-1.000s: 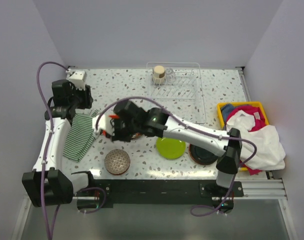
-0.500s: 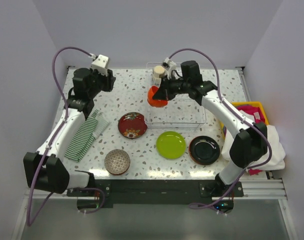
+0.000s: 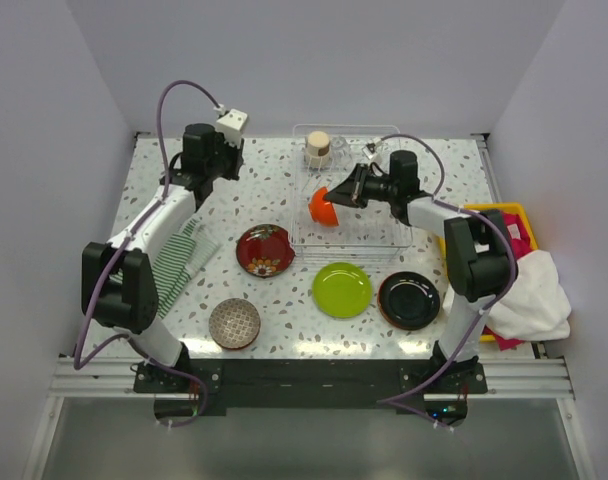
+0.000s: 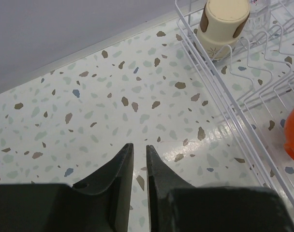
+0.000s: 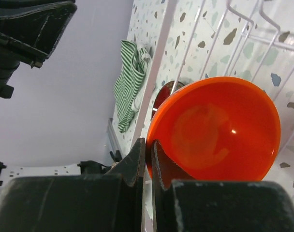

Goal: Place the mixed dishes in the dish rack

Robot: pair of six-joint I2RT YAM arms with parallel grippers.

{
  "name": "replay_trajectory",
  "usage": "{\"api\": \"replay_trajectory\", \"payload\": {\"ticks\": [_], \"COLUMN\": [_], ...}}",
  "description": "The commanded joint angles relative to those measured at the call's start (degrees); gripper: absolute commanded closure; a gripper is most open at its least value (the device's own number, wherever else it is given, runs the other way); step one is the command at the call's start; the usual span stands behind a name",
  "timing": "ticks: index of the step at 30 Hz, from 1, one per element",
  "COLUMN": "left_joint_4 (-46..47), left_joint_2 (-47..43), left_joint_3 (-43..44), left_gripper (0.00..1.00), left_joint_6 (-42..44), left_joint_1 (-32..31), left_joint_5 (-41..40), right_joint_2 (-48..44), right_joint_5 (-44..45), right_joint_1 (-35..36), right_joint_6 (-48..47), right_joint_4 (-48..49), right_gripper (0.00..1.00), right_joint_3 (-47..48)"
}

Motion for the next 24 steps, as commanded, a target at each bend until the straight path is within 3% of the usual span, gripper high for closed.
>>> {"api": "replay_trajectory", "payload": {"ticks": [1,10,17,20,21,24], "left_joint_4": [0.2,0.7,1.5,1.9,2.0,2.4], "left_joint_2": [0.7,1.1,1.8,2.0,2.1,2.2], "left_joint_3": [3.4,2.5,2.1,2.1,2.1,1.9], "left_gripper": [0.79,0.79,0.78,0.78,0.77,0.76], "left_joint_6": [2.0,2.4,1.8,1.2,1.1,1.0], "left_joint_1": [-0.5,-1.8,-1.9,-1.9,-1.9,-1.9], "left_joint_5": [-1.8,-2.8,-2.3,-2.0,-1.6,-1.4], "right_joint_2": [0.5,3.0,1.9,0.8,0.4,-2.5], "right_joint_5": [-2.0,-0.6,4.0,5.3,5.9,8.9], "right_joint_1": [-0.1,-0.4,-1.2,-1.7,-2.1,-2.8], "right_joint_6": [8.6,9.4,0.7,-2.5,-4.3,-15.2], "right_joint_4": [13.0,13.0,-1.4,-7.4,-10.0,-22.4], "right_gripper": [1.0,1.0,1.0,0.94,0.85,0.74], "right_joint_3": [-1.6,-3.4,-4.0,-3.5,-3.0,0.5]}}
